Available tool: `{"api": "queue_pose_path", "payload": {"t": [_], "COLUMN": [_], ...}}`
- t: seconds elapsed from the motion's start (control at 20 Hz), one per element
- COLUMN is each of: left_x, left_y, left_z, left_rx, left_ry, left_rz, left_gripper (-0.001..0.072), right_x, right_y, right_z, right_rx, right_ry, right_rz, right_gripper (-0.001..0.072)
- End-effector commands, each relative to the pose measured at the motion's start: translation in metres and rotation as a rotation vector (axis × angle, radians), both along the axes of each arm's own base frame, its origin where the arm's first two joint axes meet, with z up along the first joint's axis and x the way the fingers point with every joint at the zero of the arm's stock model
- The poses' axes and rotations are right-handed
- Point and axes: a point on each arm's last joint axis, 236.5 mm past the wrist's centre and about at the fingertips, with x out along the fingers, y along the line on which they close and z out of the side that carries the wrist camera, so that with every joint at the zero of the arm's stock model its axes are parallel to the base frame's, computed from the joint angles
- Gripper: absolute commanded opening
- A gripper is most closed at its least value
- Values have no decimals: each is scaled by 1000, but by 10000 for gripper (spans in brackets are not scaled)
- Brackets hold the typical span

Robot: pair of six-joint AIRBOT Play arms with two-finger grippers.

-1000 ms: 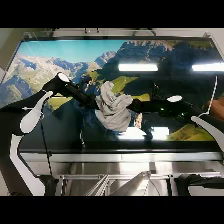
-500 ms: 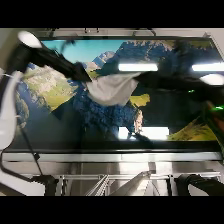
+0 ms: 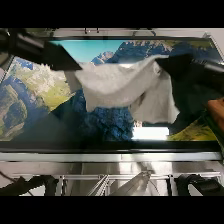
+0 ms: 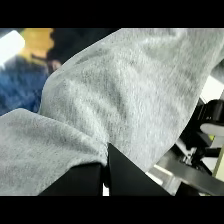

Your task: Fold the shirts.

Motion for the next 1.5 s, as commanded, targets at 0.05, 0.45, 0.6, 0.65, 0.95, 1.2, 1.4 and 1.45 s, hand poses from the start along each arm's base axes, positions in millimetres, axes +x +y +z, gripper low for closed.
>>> {"api": "queue_pose_path", "payload": {"t": [0.05,0.45,0.6,0.65,0.95,1.2,1.4,1.45], "left_x": [-15,-47,-73,-81,-102,-111,-97,-95], "left_y": [24,94,105,101,49,36,24,20], "left_z": [-92,-208,-244,-255,-289,-323,-329,-329], "left_rx": [171,325,312,293,134,184,189,193], "left_ry": [173,475,607,641,723,803,807,804], "left_rz": [60,204,255,267,203,151,109,94], "left_gripper": [62,720,720,720,704,704,703,703], "right_x": [12,-30,-62,-68,-44,-34,-45,-49], "right_y": [-20,-40,-31,-30,-68,-112,-104,-100], "right_z": [-110,-240,-268,-280,-316,-342,-378,-386], "right_rx": [-175,-408,-390,-388,-417,-419,-438,-444], "right_ry": [298,741,837,857,826,889,985,1007], "right_rz": [-56,54,110,106,-88,-173,-120,-104], "right_gripper": [341,519,460,460,460,460,459,459]}}
